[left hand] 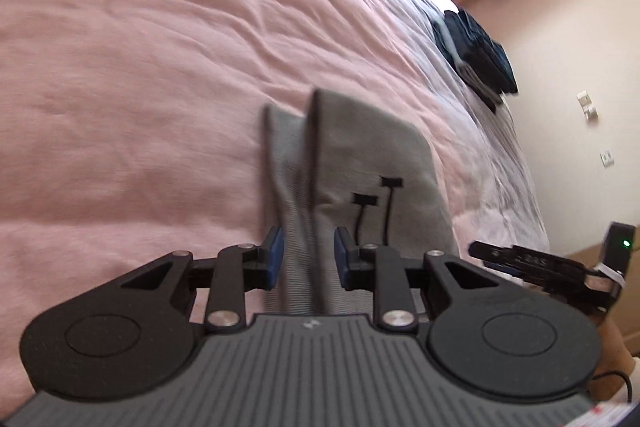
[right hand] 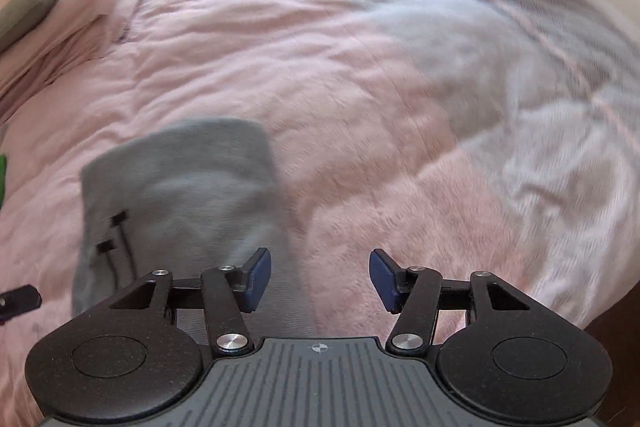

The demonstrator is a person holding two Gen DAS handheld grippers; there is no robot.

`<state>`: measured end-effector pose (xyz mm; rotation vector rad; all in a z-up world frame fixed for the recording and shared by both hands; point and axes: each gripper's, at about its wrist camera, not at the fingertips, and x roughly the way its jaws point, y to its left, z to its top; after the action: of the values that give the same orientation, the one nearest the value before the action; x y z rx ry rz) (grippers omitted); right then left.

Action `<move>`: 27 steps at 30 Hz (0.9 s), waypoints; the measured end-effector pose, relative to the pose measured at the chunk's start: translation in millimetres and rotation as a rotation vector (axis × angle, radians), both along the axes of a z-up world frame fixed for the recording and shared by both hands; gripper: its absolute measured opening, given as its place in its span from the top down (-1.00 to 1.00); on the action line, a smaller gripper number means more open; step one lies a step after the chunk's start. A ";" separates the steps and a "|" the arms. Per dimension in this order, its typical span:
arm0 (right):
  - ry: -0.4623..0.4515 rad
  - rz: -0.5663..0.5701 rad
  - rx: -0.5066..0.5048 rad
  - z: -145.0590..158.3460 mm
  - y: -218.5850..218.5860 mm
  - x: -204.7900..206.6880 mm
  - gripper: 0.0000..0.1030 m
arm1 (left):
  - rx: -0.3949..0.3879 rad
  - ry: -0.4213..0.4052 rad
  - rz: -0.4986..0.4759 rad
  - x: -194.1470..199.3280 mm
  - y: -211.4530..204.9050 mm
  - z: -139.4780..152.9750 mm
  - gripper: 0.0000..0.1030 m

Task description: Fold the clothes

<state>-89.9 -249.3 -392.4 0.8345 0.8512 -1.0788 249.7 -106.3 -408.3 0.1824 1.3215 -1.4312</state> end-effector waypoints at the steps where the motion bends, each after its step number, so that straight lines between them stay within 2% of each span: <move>1: 0.004 -0.020 0.013 -5.0 -3.7 -7.7 0.03 | 0.004 0.009 -0.012 -6.5 -6.1 -4.5 0.58; 4: 0.003 -0.049 0.036 -18.5 -4.9 -21.5 0.06 | 0.063 0.011 -0.017 -20.3 -21.2 -21.4 0.59; 6: -0.031 -0.061 0.074 -27.0 -6.1 -28.8 0.06 | 0.095 0.007 -0.008 -23.8 -25.6 -31.5 0.59; 9: -0.061 -0.034 0.118 -37.0 -5.8 -29.1 0.06 | 0.103 0.030 0.001 -25.2 -26.5 -37.1 0.59; 14: -0.035 0.012 0.118 -42.6 -3.1 -22.3 0.07 | 0.127 0.094 0.037 -23.5 -31.1 -46.4 0.59; 15: -0.036 0.010 0.125 -43.6 -4.2 -22.3 0.07 | 0.127 0.103 0.048 -22.5 -31.5 -46.8 0.65; 16: -0.033 0.011 0.128 -43.5 -5.0 -22.1 0.09 | 0.125 0.094 0.054 -21.3 -31.7 -44.4 0.89; 18: -0.039 0.041 0.127 -39.6 -3.7 -17.6 0.22 | 0.089 0.059 0.051 -22.0 -29.4 -32.2 0.93; 19: -0.047 0.062 0.125 -37.1 -2.0 -13.8 0.30 | 0.062 0.017 0.050 -23.0 -26.2 -22.6 0.94; 21: -0.038 0.102 0.106 -30.9 4.1 -1.2 0.35 | 0.006 -0.057 0.052 -19.8 -16.8 -5.6 0.94; 22: -0.021 0.130 0.087 -28.4 7.4 6.9 0.36 | -0.006 -0.068 0.065 -15.2 -12.2 -1.4 0.94; 24: 0.023 0.187 0.041 -25.7 15.6 22.1 0.38 | 0.008 -0.081 0.080 -9.0 -8.2 -3.9 0.94; 27: 0.096 0.239 -0.012 -29.4 26.4 36.5 0.41 | 0.054 -0.133 0.047 -14.7 -12.6 -18.8 0.94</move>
<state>-53.4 -222.9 -421.8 0.6559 0.9969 -0.9175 235.0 -118.9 -427.1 0.2755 1.2479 -1.3222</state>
